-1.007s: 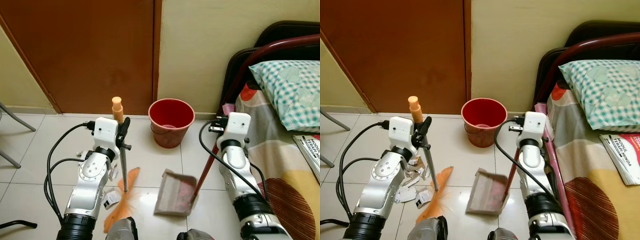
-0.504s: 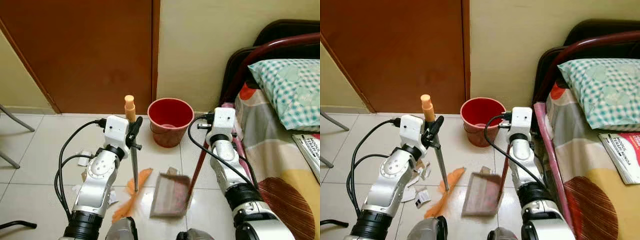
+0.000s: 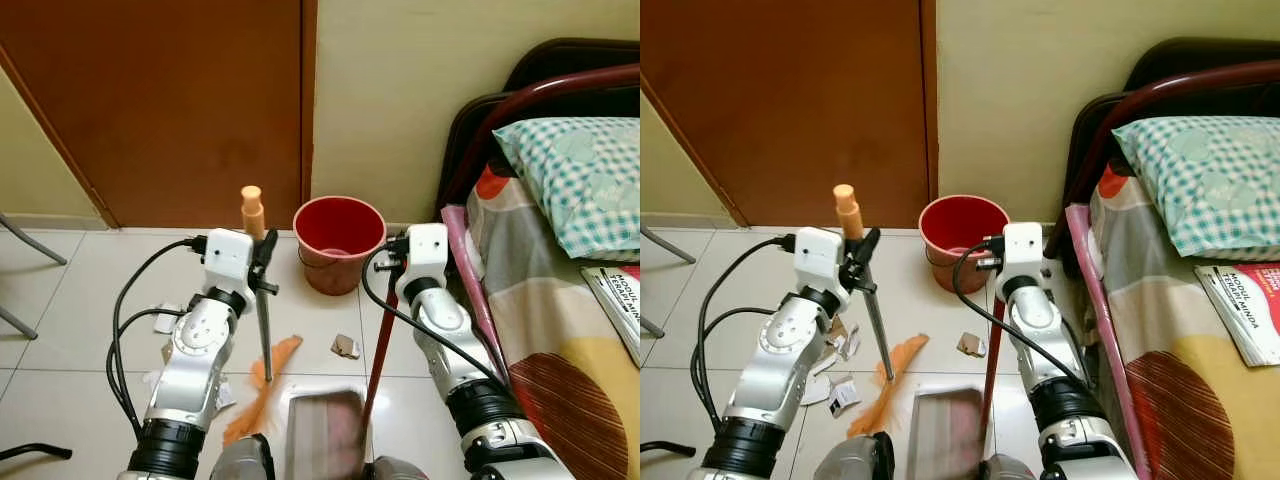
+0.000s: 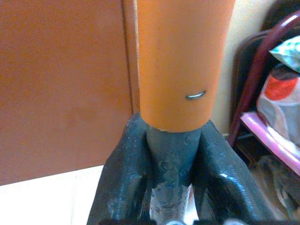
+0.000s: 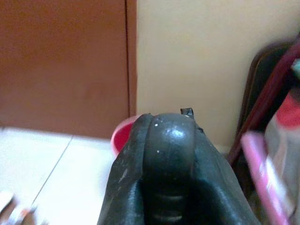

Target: Sweep floor

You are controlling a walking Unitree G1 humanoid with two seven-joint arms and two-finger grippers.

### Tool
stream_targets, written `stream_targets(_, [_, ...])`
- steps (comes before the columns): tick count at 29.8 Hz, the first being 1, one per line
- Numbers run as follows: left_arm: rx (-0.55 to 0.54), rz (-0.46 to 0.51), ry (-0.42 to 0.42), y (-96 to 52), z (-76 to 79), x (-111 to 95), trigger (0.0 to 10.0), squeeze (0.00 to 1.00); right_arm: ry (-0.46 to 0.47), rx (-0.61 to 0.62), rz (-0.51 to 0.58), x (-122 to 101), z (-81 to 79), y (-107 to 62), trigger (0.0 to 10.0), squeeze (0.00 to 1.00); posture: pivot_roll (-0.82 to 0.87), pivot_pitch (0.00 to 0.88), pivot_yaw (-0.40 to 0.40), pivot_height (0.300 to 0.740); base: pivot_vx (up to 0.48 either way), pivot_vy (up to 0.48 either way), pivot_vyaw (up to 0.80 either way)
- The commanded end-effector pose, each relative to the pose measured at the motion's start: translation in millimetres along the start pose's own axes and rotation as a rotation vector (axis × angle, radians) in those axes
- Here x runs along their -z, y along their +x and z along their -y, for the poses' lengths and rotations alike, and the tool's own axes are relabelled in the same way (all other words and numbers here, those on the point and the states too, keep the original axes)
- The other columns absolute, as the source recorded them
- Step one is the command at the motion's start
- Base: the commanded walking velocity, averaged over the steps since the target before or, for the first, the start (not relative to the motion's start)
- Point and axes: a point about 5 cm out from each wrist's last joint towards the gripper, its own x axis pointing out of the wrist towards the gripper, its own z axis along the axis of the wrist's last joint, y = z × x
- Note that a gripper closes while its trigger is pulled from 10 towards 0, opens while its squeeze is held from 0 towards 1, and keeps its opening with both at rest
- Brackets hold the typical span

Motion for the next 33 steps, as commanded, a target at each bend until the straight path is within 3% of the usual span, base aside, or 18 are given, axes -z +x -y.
stream_targets(1, [-0.011, 0.047, 0.006, -0.2, -4.7, -8, 10.0, 0.0, -0.014, 0.02, 0.105, -19, 6.2, -0.5, 10.0, 0.0, -0.03, 0.089, -0.026, 0.74, 0.0, 0.0, 0.0])
stream_targets(3, [-0.023, 0.06, 0.024, -3.7, -8.7, -9, 10.0, 0.0, -0.028, 0.042, 0.153, -24, 13.3, -9.7, 10.0, 0.0, -0.03, 0.089, -0.025, 0.74, 0.268, 0.0, 0.0])
stream_targets(11, [-0.047, 0.051, 0.013, -9.5, -14.1, -6, 10.0, 0.0, -0.06, 0.078, 0.159, -19, 22.6, -30.2, 10.0, 0.0, -0.03, 0.092, -0.022, 0.74, 0.284, 0.0, 0.0])
stream_targets(33, [-0.041, 0.053, 0.011, -10.8, -12.2, -7, 10.0, 0.0, -0.106, 0.094, 0.143, -20, 23.8, -28.0, 10.0, 0.0, -0.01, 0.087, -0.029, 0.74, 0.308, 0.0, 0.0])
